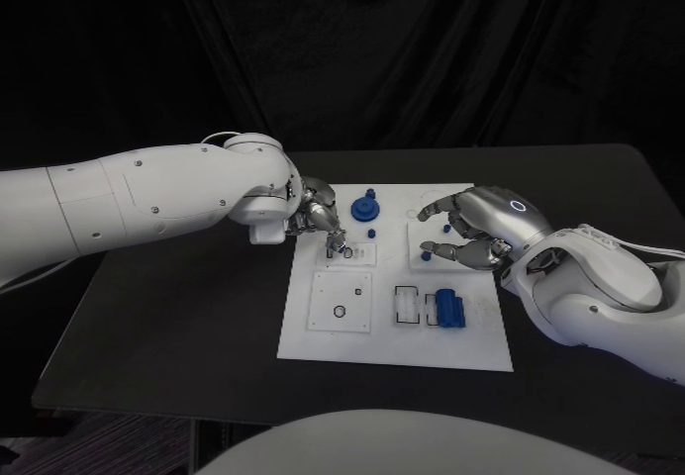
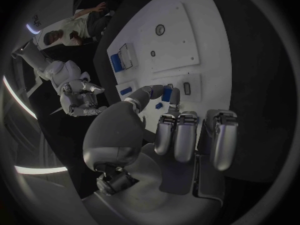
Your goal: Assemble the parts on the task board
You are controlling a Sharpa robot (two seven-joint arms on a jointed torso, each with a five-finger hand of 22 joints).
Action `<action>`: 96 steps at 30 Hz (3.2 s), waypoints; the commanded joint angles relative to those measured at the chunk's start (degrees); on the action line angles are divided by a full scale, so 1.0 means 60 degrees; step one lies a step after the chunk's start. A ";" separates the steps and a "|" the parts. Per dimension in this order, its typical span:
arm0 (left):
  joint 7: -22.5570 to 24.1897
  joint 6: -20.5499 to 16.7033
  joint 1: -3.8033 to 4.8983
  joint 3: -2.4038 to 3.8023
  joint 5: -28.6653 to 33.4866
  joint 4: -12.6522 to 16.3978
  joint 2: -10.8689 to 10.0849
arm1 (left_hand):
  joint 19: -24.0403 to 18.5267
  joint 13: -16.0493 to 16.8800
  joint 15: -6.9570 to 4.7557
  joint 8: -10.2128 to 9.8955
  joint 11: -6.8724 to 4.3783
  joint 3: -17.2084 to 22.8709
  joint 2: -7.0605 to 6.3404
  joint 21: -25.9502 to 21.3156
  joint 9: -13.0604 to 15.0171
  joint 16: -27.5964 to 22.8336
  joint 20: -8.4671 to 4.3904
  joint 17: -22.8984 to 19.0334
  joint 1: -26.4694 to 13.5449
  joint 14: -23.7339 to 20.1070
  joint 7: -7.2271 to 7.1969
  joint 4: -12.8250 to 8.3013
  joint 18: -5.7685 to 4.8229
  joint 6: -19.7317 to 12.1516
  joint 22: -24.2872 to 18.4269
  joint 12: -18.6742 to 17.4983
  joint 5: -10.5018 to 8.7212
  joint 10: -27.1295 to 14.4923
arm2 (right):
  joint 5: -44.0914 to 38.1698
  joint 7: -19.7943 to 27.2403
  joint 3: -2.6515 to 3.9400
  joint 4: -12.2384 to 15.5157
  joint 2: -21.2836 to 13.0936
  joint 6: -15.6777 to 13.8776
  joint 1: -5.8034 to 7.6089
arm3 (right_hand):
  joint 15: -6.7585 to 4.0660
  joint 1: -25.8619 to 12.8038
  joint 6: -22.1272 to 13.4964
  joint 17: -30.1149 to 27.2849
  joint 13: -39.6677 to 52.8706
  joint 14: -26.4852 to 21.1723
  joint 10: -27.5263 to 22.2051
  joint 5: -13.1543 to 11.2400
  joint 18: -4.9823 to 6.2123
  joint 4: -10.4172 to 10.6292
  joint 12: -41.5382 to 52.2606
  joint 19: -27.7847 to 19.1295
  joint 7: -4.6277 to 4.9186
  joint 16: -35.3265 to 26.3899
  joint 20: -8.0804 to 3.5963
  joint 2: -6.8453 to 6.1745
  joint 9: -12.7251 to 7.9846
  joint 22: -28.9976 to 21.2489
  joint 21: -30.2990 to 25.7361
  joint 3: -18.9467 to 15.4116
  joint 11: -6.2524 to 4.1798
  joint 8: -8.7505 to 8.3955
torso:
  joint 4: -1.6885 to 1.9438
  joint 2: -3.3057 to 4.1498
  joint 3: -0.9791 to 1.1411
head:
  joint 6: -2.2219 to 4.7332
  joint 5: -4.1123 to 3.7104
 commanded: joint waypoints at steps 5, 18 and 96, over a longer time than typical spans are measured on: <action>-0.0535 0.0856 0.0028 0.0005 -0.0180 -0.0346 0.0484 | 0.0986 0.2499 -0.0095 -0.0188 -0.0069 0.1304 0.0326 0.0205 0.0071 0.0025 -0.0068 0.2515 0.0534 0.0974 -0.0535 0.1300 -0.0129 0.0649 0.2513 0.0026 -0.0033 0.1007 | 0.0291 -0.0216 0.0002 -0.0020 -0.0044 0.0215 0.0014 | 0.0067 0.0137 0.0176 0.2516 0.2514 0.1019 0.0996 0.0075 0.0143 0.0019 0.0027 -0.0063 -0.0020 0.0024 0.0065 -0.0007 -0.0029 0.1624 -0.0083 0.0088 0.0082 0.0074 | -0.0046 -0.0028 0.0048 | 0.0002 0.0109; -0.0794 -0.0416 -0.0013 0.0003 -0.0182 -0.0534 0.0751 | 0.0986 0.2499 -0.0181 -0.0883 -0.0157 0.1355 0.0217 0.0205 0.0169 0.0025 -0.0147 0.2515 0.0537 0.0974 -0.0618 0.1215 -0.0129 0.1202 0.2513 0.0026 0.0055 0.1007 | 0.0357 -0.0297 0.0002 -0.0070 -0.0166 0.0333 0.0015 | 0.0078 0.0222 0.0275 0.2516 0.2514 0.1019 0.0996 0.0251 0.0169 0.0008 0.0027 -0.0109 -0.0012 0.0024 0.0081 0.0023 -0.0087 0.1590 -0.0202 0.0176 0.0091 0.0068 | -0.0044 -0.0042 0.0037 | 0.0002 0.0209; -0.1832 -0.1590 -0.0510 0.0000 0.0811 -0.0033 0.0492 | 0.0986 0.2499 -0.0253 -0.2706 -0.0223 0.1178 0.0282 0.0205 0.0806 0.0025 -0.0216 0.2515 0.0358 0.0974 -0.0673 0.1249 -0.0129 0.2026 0.2513 0.0026 -0.1047 0.1007 | 0.0566 -0.0534 0.0001 -0.0246 -0.0098 0.0939 -0.0011 | 0.0079 0.0379 0.0436 0.2516 0.2514 0.1019 0.0996 0.0527 0.0206 -0.0009 0.0027 -0.0178 -0.0013 0.0024 0.0089 0.0141 -0.0201 0.1541 -0.0387 0.0404 0.0088 0.0042 | -0.0042 -0.0071 0.0042 | 0.0002 0.0243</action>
